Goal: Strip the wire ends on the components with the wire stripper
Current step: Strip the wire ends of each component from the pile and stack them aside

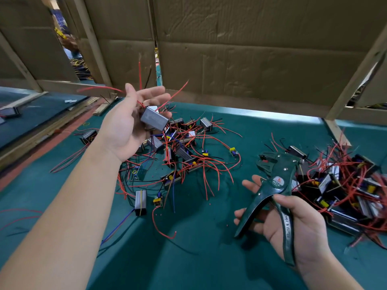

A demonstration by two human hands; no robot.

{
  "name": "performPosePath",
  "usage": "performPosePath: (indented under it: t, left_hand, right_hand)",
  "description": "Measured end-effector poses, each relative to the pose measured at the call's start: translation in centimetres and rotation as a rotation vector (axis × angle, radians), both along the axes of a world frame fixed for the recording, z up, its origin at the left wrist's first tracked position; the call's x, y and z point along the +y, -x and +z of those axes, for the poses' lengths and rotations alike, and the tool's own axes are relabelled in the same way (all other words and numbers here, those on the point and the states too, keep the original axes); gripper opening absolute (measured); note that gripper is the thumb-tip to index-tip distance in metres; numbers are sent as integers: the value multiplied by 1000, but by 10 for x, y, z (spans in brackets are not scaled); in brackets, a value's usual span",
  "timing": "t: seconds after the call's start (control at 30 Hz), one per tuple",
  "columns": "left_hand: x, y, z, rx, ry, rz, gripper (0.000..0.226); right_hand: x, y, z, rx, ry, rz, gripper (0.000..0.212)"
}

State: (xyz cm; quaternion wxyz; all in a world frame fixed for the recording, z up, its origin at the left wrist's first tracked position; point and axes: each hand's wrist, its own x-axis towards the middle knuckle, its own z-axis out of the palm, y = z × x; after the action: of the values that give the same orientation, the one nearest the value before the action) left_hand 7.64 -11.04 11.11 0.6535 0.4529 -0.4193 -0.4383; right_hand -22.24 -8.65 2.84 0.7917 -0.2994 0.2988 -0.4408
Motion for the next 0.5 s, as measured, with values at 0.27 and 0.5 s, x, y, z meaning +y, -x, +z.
performPosePath:
  t: [0.27, 0.5]
  left_hand:
    - [2, 20, 5, 164, 57, -144, 53]
    - [6, 39, 12, 160, 125, -136, 59]
  right_hand:
    - [0, 0, 2, 3, -1, 26, 98]
    - [-1, 0, 1, -11, -1, 46, 104]
